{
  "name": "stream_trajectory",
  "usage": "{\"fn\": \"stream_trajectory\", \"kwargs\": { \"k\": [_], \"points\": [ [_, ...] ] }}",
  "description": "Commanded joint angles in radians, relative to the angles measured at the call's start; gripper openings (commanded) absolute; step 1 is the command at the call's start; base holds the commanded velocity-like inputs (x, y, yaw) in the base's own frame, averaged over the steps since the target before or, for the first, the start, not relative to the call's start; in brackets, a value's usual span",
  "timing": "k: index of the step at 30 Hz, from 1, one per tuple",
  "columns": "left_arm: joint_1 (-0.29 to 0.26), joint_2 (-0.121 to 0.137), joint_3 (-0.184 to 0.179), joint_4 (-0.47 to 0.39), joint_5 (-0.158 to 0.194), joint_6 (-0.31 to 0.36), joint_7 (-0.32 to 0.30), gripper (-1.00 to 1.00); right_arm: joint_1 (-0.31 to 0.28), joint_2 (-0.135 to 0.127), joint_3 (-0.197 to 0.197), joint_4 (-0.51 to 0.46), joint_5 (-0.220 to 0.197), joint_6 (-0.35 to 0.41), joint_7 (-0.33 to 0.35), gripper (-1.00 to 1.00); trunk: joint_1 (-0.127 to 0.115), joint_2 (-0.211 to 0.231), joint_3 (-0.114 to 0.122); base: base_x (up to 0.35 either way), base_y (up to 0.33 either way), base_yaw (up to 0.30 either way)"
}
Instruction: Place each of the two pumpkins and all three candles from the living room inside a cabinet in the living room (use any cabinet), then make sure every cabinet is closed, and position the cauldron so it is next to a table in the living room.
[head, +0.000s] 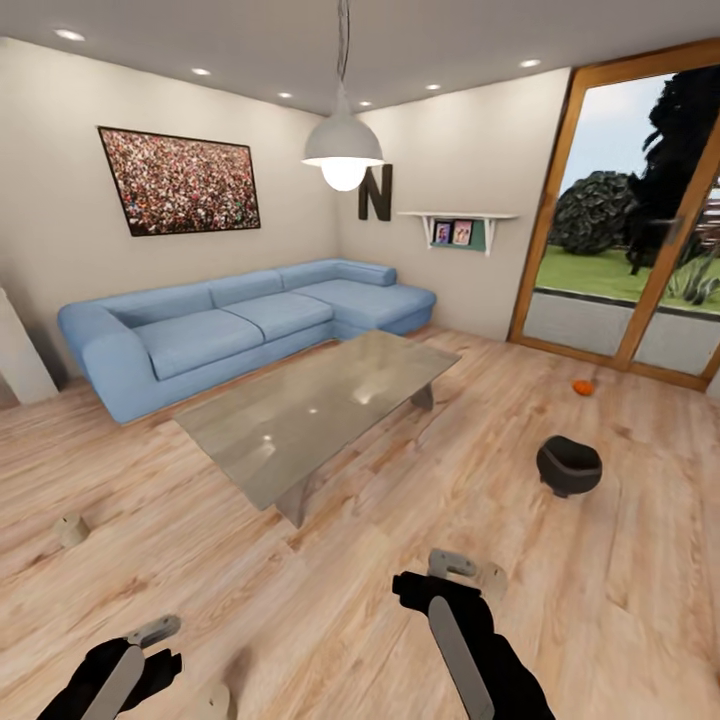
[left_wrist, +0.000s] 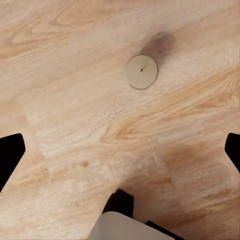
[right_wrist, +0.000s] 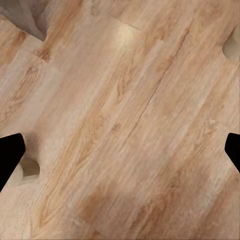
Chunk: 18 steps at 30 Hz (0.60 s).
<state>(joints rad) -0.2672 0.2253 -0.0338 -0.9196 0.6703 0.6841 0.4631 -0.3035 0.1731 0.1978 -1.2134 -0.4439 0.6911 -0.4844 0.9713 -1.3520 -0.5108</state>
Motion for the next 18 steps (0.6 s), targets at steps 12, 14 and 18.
{"fn": "stream_trajectory", "kwargs": {
  "k": [12,14,18],
  "points": [
    [0.000,0.000,0.000,0.002,0.000,-0.004,0.000,1.00,0.000,0.001,0.014,0.000,0.001,0.001,0.001,1.00,0.000,0.000,0.003,0.259,0.018,0.187],
    [0.000,-0.001,0.000,0.002,-0.001,-0.004,0.001,1.00,0.000,0.001,0.014,0.000,0.000,0.001,0.001,1.00,0.000,0.000,0.003,0.122,-0.053,0.015],
    [0.000,-0.005,-0.002,0.002,-0.005,-0.006,0.001,1.00,0.000,0.001,0.015,0.000,0.000,0.001,0.002,1.00,0.000,0.000,0.003,0.031,-0.013,0.004]
  ]
}}
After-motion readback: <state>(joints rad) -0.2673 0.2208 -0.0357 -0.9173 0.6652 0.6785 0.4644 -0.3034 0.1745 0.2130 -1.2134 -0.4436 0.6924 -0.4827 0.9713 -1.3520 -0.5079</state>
